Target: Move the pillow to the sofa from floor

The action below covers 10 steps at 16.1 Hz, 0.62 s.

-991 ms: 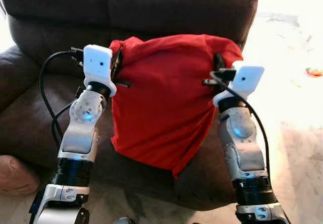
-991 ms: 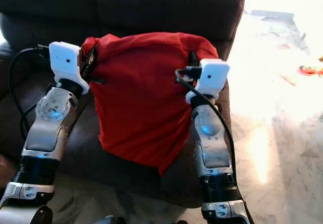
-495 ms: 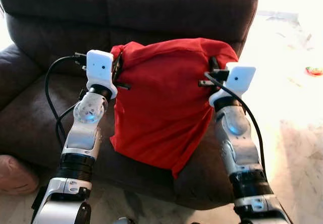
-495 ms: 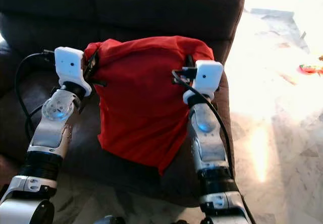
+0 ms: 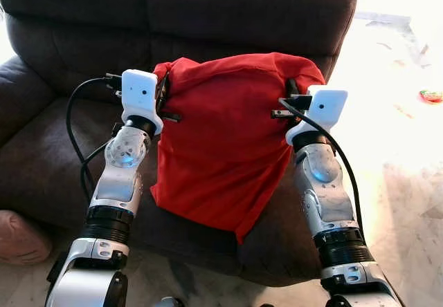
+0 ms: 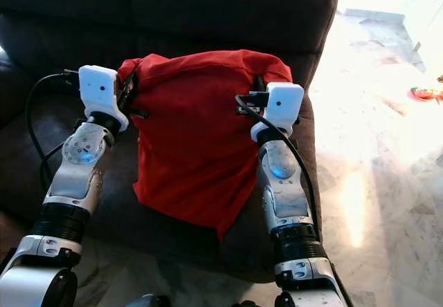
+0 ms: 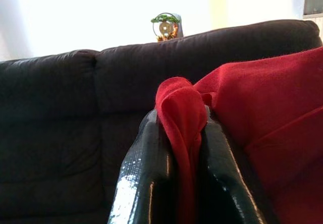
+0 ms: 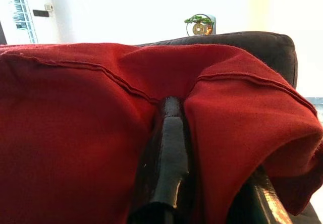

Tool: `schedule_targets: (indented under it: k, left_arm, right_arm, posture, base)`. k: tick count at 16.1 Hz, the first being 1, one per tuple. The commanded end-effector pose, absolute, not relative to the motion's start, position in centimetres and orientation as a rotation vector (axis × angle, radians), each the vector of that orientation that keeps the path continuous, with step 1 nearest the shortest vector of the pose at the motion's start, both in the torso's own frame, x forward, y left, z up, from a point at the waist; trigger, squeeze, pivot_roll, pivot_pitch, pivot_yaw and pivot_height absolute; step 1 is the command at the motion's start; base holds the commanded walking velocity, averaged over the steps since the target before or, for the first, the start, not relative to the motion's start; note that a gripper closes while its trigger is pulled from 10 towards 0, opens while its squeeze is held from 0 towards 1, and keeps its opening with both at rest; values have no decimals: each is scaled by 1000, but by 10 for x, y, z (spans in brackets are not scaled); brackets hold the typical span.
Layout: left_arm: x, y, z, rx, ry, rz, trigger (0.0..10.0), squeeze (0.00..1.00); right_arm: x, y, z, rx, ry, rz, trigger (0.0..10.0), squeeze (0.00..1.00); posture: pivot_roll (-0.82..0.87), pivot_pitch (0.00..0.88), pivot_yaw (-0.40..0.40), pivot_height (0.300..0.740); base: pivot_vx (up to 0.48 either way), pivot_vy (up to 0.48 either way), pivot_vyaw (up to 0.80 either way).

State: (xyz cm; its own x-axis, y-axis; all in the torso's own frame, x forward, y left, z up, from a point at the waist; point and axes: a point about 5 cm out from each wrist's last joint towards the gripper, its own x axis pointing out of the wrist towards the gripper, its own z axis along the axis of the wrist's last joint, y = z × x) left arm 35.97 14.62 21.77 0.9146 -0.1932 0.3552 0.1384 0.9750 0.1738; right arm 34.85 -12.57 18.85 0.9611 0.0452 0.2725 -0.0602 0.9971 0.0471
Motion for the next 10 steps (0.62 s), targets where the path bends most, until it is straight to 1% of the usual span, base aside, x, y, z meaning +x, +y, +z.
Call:
schedule_targets:
  k: [1, 4, 6, 8, 10]
  left_arm:
    - [363, 140, 221, 147, -388, -188, 10000, 0]
    - [373, 139, 228, 132, -374, -171, 10000, 0]
    - [381, 139, 233, 111, -358, -149, 10000, 0]
    - [385, 134, 237, 100, -356, -159, 10000, 0]
    - [388, 131, 240, 99, -356, -161, 10000, 0]
  right_arm:
    - [352, -123, 198, 47, -310, 70, 10000, 0]
    - [361, -128, 202, 45, -272, 56, 10000, 0]
    - [368, -131, 212, 75, -276, 52, 10000, 0]
    - [375, -135, 216, 27, -254, 37, 10000, 0]
    - [380, -139, 218, 27, -242, 36, 10000, 0]
  posture:
    - [49, 110, -42, 740]
    - [49, 127, -47, 740]
    - [34, 167, -51, 740]
    - [23, 203, -55, 740]
    - [20, 225, -57, 740]
  base:
    - [0, 0, 0]
    - [0, 0, 0]
    - [0, 0, 0]
    - [0, 0, 0]
    - [0, 0, 0]
